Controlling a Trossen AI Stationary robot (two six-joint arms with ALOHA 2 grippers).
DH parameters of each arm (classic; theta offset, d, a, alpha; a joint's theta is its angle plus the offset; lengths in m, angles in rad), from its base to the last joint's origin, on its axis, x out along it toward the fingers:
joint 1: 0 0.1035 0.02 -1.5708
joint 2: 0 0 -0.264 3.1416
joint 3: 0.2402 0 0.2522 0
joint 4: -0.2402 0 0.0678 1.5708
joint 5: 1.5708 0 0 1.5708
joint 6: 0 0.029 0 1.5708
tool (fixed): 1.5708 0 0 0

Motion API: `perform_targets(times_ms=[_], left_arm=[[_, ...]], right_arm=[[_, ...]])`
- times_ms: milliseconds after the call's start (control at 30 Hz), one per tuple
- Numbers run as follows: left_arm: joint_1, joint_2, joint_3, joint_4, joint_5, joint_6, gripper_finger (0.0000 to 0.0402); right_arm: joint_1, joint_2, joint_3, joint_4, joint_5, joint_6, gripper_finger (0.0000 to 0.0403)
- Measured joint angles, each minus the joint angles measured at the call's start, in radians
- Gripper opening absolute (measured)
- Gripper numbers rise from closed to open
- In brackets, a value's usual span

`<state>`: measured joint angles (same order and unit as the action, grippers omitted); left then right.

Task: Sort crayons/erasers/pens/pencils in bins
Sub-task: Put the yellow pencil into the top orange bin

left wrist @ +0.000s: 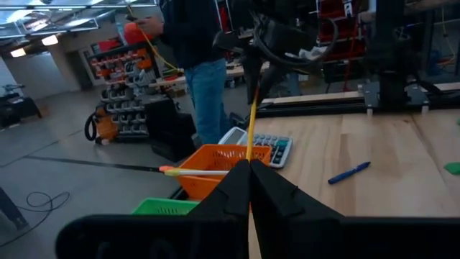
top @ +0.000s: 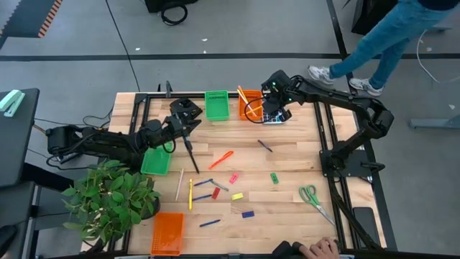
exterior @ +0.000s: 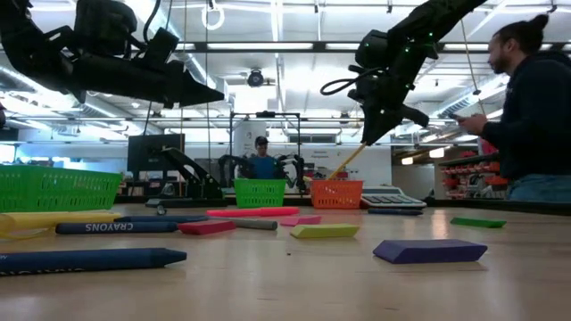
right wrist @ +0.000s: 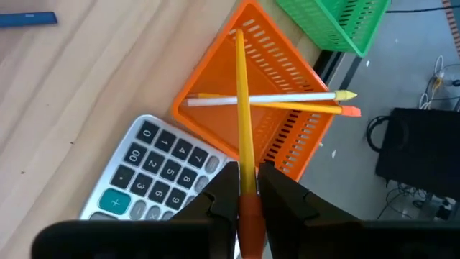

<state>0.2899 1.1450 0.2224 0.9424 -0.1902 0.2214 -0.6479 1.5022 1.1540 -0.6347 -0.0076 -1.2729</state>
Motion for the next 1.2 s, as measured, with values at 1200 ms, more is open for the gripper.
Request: perform_targets(times_ms=[1200], left_arm=[[0.051, 0.000, 0.000, 0.029, 0.000, 0.026, 0.0018]], right_arm=[[0.037, 0.038, 0.000, -0.120, 0.071, 1.475, 0.0122]])
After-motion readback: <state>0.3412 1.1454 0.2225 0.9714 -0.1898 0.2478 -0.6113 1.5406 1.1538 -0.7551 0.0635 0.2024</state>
